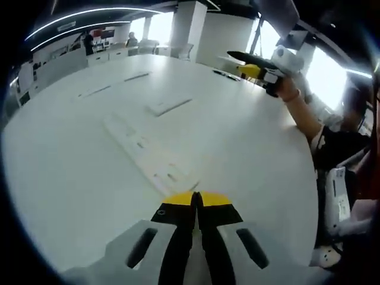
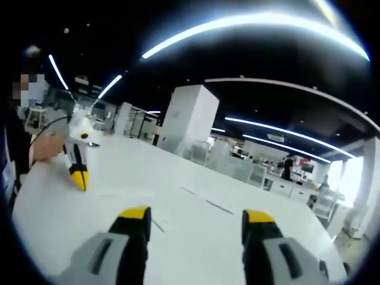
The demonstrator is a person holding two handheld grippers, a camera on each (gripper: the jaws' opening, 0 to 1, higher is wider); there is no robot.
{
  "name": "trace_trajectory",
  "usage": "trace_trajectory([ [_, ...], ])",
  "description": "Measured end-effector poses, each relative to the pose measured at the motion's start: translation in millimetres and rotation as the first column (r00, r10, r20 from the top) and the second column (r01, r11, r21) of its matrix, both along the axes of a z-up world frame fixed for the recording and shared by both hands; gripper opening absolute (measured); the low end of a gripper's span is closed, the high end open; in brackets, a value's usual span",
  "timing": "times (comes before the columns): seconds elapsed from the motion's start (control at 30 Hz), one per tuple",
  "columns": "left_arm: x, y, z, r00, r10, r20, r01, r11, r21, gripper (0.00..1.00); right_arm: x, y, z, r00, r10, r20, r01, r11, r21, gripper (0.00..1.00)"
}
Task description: Locate the socket holder cover, grip the socket holder cover, clip it into the socket holder slot.
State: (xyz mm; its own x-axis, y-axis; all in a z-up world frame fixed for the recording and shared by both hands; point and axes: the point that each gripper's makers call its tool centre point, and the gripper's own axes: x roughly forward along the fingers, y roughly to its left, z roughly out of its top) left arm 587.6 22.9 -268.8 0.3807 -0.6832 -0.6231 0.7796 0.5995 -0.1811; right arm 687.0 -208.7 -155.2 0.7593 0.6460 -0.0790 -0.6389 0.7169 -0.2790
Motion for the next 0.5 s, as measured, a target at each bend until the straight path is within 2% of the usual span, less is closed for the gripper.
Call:
trace_trajectory([
  [0.27,0.5,-4.7,0.7,1.0,-0.003,0.024,0.004,1.0,-0.006,0.03,0.6,-0.1,-0.8,1.0,0.005,-0.002,-0.005,1.0,-0.003,0.63],
  [0.5,3.2,-8.9,1.8,0.997,-0.007,0.076,0.006,1.0,0.02,0.03,1.0,0.7,-1.8,1.0,0.011,-0.002,-0.011,1.0,-0.01,0.63],
])
